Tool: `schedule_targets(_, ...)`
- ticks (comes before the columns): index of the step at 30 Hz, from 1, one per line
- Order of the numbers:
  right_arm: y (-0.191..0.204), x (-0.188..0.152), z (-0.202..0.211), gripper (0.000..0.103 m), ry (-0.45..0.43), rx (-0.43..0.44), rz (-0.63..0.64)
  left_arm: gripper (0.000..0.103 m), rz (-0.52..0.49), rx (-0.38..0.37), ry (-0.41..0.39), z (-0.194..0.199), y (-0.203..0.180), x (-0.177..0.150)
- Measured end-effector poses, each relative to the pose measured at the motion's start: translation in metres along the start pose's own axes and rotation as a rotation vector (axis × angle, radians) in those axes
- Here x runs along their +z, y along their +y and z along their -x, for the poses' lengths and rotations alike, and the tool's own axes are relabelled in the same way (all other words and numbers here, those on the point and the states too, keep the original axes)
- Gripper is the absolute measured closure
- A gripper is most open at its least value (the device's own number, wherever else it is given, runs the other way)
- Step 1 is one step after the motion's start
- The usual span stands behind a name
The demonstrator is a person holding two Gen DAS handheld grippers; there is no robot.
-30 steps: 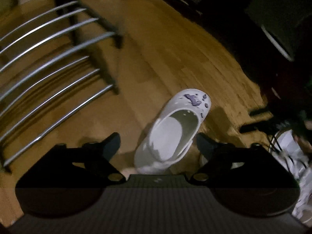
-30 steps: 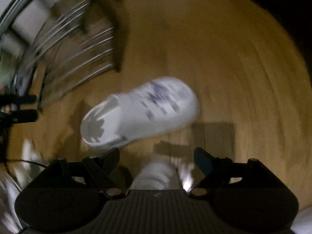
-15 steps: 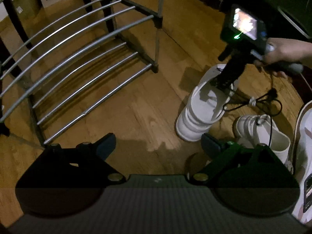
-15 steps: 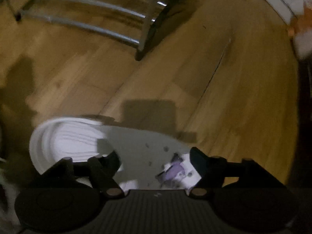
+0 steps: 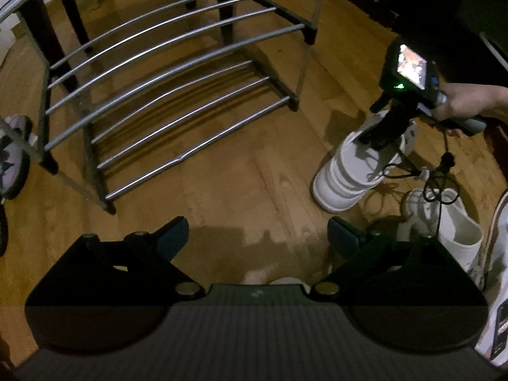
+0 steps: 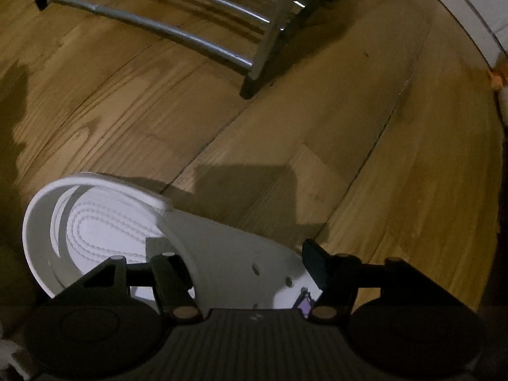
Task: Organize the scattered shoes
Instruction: 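Grasp the second white clog with the right tool and lift it, then carry the clog and set it beside the first clog with the right tool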
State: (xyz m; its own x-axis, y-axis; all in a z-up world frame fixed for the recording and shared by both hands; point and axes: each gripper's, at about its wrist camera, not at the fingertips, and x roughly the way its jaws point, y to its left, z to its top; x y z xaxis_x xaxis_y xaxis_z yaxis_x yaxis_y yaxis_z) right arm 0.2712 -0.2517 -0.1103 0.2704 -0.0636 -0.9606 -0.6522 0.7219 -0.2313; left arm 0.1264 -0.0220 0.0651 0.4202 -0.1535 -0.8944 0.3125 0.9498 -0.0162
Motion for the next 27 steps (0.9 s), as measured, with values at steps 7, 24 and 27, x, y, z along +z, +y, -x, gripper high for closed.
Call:
schedule_targets(7, -0.033, -0.018, 0.006, 0.069, -0.110, -0.008, -0.214, 0.008, -0.013, -0.004, 0.005, 0.009, -0.005, -0.009)
schedule_targets(24, -0.092, -0.108, 0.044, 0.085, -0.420, -0.170, -0.646, 0.008, 0.039, -0.104, 0.050, 0.005, -0.009, -0.014)
schedule_targets(27, -0.100, -0.130, 0.057, 0.085, -0.410, -0.169, -0.653, 0.008, 0.052, -0.097, 0.054, 0.002, -0.007, -0.014)
